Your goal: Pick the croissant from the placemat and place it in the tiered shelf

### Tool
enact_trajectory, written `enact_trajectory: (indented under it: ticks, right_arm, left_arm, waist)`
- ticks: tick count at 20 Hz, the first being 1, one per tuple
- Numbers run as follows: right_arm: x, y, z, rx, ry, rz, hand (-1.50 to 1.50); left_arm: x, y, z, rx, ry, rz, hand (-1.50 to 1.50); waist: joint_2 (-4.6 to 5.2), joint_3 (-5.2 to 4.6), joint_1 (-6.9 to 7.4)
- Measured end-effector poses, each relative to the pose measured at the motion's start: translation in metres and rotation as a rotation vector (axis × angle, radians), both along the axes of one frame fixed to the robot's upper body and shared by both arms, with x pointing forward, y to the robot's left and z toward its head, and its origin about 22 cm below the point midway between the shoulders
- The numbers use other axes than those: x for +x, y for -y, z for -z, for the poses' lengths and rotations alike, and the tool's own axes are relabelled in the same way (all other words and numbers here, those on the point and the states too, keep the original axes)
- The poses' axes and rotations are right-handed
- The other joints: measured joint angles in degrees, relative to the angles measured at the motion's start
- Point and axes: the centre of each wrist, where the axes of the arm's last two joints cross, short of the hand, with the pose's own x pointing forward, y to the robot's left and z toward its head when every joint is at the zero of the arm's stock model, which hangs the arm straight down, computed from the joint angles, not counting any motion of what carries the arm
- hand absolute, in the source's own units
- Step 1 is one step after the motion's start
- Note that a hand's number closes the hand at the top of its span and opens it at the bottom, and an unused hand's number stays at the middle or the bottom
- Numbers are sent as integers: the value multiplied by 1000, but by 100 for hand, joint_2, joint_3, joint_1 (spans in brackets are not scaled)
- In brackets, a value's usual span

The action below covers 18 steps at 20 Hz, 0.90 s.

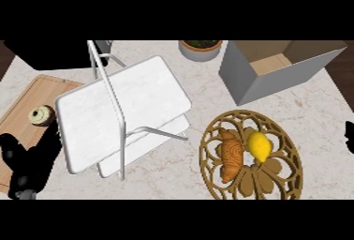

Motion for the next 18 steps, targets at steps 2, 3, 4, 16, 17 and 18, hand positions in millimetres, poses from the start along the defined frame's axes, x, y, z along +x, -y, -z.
enact_trajectory:
  ticks: [2,3,4,16,17,18]
  right_arm:
    - [-20,-2,7,22,-12,86,-150]
    - [-30,-7,8,28,-15,105,-150]
    - [-39,-13,11,29,-15,113,-150]
    - [-96,-81,-42,-15,-244,-100,-150]
    - [-97,-88,-47,-21,-270,-105,-150]
    - [-96,-96,-52,-35,-292,-107,-150]
  left_arm:
    - [2,8,3,-22,-16,36,0]
    - [6,8,6,-28,-20,52,0]
    - [8,13,9,-32,-23,67,0]
    - [24,28,13,-50,-22,133,0]
    - [26,28,10,-50,-20,138,0]
    - [26,30,12,-50,-21,140,0]
  waist:
    - [-12,14,64]
    - [-13,20,105]
    - [-13,23,152]
    - [-5,35,401]
    - [0,35,423]
    - [6,33,449]
